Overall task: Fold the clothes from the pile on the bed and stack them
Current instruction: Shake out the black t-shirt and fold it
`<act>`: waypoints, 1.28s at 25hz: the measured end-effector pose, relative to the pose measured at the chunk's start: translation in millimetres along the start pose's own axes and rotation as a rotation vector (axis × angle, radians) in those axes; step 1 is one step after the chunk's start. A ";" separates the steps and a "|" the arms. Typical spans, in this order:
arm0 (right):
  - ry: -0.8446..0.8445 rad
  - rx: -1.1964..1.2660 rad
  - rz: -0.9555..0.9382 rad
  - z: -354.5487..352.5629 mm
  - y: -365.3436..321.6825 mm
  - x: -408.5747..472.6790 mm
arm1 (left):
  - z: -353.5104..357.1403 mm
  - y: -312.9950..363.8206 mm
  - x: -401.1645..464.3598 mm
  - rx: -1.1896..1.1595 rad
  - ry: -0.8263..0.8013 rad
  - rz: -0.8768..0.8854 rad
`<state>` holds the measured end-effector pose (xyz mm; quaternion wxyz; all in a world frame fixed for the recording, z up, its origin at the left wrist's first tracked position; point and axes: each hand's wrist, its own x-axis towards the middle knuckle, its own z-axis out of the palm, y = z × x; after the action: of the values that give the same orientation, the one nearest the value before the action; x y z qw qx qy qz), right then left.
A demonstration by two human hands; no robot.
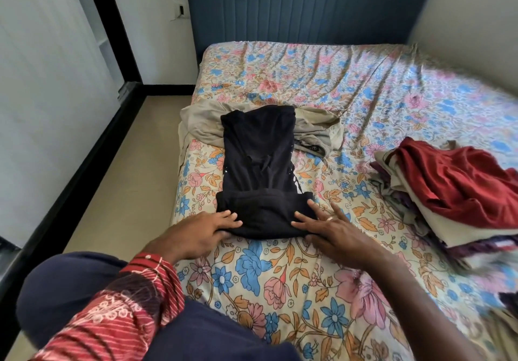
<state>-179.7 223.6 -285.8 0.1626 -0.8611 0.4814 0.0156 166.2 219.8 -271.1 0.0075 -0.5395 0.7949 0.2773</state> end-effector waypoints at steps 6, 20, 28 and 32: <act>-0.374 0.511 -0.106 -76.0 -26.1 -35.4 | -58.5 31.6 -39.8 -0.200 -0.500 0.033; -0.065 0.956 -0.124 -127.8 3.1 38.6 | -138.9 0.3 14.1 -0.700 -0.346 0.109; 0.497 0.351 0.663 -44.2 16.1 129.1 | -38.2 -42.8 122.8 -0.518 0.771 -0.480; 0.413 0.640 0.783 -39.6 13.5 136.1 | -22.1 -37.4 122.8 -0.424 0.712 -0.510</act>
<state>-123.2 93.2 -276.8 0.3007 -0.5101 0.7687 -0.2419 153.5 95.1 -306.8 -0.3073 -0.7682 0.5165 0.2205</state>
